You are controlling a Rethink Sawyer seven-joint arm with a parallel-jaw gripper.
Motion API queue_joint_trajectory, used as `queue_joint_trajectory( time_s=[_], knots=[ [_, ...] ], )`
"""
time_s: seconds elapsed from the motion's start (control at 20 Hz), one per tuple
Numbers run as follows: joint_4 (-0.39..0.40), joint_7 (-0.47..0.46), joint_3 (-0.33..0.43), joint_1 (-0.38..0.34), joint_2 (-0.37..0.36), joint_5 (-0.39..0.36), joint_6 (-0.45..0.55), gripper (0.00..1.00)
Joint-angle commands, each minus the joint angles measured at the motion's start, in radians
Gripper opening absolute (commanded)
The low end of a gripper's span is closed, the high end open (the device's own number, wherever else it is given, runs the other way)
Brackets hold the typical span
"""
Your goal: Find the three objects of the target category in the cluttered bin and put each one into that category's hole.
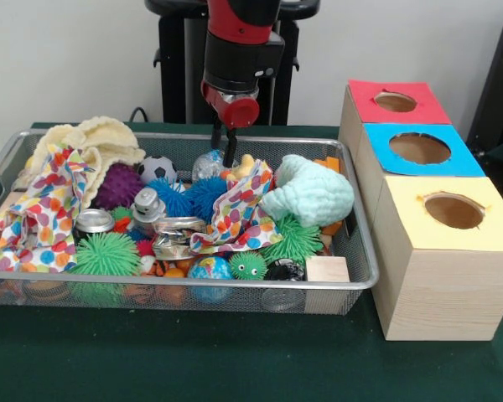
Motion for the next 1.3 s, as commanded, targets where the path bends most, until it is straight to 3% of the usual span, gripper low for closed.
queue_joint_trajectory(
  time_s=[0.05, 0.9, 1.3],
  knots=[
    [0.0, 0.132, -0.001, 0.016, -0.001, 0.001, 0.1, 1.0],
    [0.048, 0.225, 0.082, -0.069, 0.06, -0.084, -0.102, 1.0],
    [0.064, 0.256, 0.109, -0.101, 0.097, -0.108, -0.146, 1.0]
  ],
)
